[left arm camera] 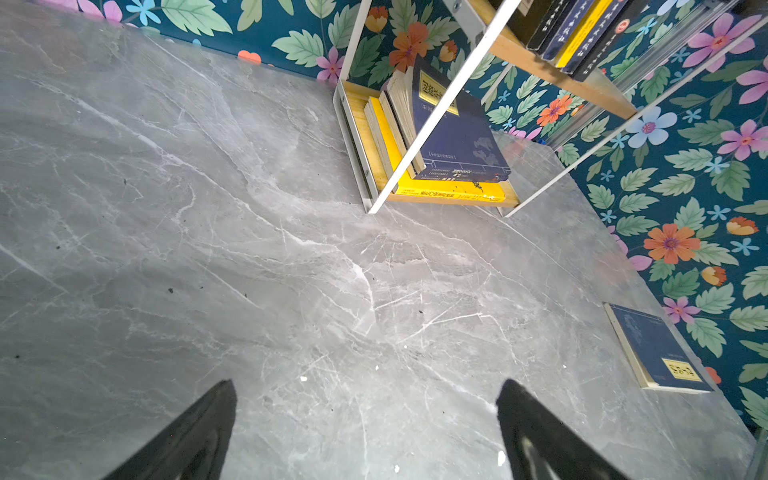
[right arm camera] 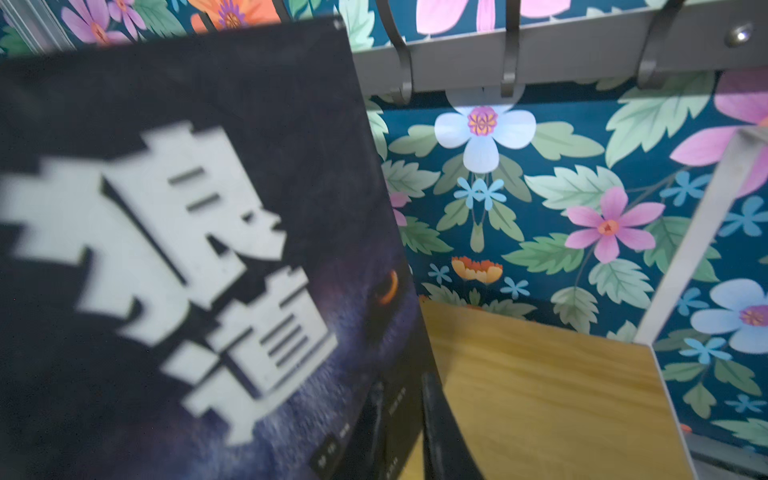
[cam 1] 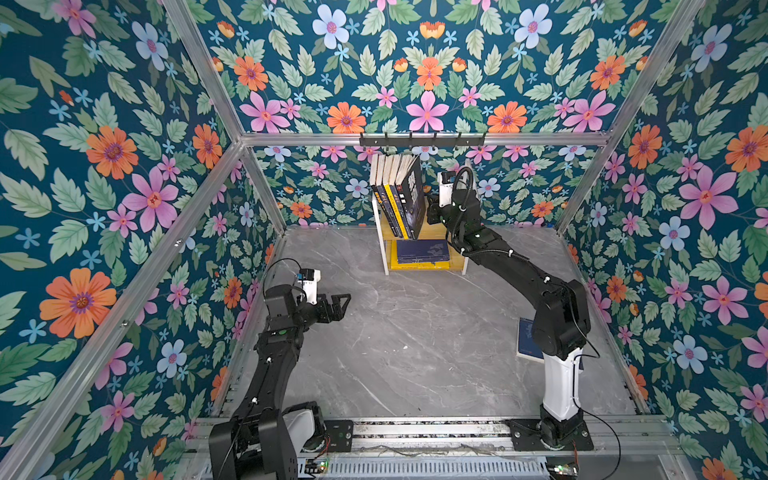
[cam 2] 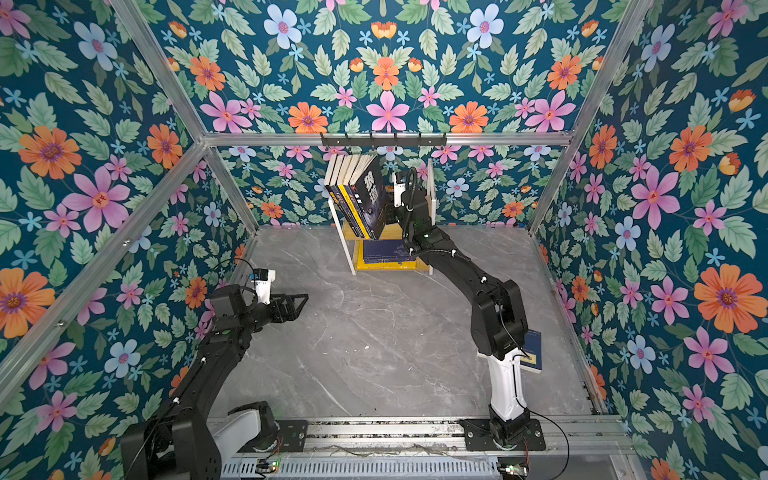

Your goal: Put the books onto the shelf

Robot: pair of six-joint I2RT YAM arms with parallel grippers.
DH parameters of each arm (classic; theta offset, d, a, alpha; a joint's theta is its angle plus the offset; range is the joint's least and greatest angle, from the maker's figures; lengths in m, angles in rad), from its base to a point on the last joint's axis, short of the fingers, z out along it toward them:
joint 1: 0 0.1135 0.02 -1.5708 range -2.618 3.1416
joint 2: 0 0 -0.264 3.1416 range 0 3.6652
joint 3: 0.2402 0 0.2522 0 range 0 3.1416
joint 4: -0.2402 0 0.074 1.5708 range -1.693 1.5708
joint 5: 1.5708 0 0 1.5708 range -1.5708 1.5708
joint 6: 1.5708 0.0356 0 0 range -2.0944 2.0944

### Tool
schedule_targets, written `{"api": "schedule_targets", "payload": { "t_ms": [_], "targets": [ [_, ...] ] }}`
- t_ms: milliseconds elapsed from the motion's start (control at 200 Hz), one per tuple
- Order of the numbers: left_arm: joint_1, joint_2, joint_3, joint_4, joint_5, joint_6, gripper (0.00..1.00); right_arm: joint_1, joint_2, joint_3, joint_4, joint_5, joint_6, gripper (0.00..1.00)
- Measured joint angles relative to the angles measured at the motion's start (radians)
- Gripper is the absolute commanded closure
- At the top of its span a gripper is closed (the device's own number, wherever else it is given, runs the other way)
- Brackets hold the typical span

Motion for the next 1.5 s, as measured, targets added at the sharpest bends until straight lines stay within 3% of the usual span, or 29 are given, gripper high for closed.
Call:
{"api": "schedule_targets", "payload": {
  "t_ms": [430, 795, 1065, 1345, 1500],
  "targets": [
    [0.006, 0.002, -0.005, 0.001, 0.001, -0.001, 0.00, 0.021, 0.109, 0.227, -0.055, -0.173, 0.002, 0.82],
    [0.005, 0.000, -0.009, 0.001, 0.001, -0.001, 0.00, 0.027, 0.093, 0.246, -0.091, -0.217, -0.011, 0.79],
    [0.000, -0.002, -0.009, 0.001, 0.002, -0.001, 0.00, -0.006, -0.081, 0.142, -0.168, -0.134, -0.021, 0.69],
    [-0.001, -0.002, -0.013, 0.002, 0.004, -0.008, 0.00, -0.080, -0.336, -0.104, -0.253, -0.062, -0.023, 0.55],
    [-0.002, -0.002, -0.013, 0.002, 0.005, -0.009, 0.00, -0.148, -0.500, -0.261, -0.284, -0.017, -0.009, 0.37]
  ]
}}
